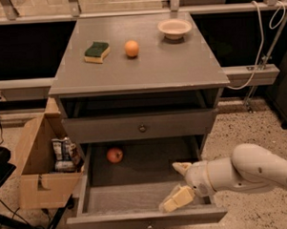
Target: Place apple into middle drawer
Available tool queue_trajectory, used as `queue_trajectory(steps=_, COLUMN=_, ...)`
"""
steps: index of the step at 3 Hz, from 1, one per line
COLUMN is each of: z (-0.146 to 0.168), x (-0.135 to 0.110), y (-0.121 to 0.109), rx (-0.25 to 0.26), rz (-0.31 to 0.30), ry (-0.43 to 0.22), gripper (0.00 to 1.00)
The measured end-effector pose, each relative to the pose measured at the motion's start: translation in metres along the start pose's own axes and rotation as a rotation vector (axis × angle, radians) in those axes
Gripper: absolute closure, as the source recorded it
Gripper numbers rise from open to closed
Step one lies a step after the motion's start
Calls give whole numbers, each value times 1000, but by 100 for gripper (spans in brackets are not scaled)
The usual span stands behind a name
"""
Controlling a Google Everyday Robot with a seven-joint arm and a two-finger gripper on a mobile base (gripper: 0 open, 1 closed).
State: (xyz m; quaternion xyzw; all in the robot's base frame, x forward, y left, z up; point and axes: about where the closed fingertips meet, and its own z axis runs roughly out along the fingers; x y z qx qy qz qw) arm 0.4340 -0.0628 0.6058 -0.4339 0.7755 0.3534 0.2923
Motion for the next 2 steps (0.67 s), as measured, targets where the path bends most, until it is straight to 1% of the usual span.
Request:
queue_trajectory(steps=1, z=-47, x=8, y=33, rx=108, rz=-2, ry=-12, gripper=0)
queue_trajectory(steps=2, z=-118, x=-1, y=10, rx=368, rz=-44, ry=19, gripper=0)
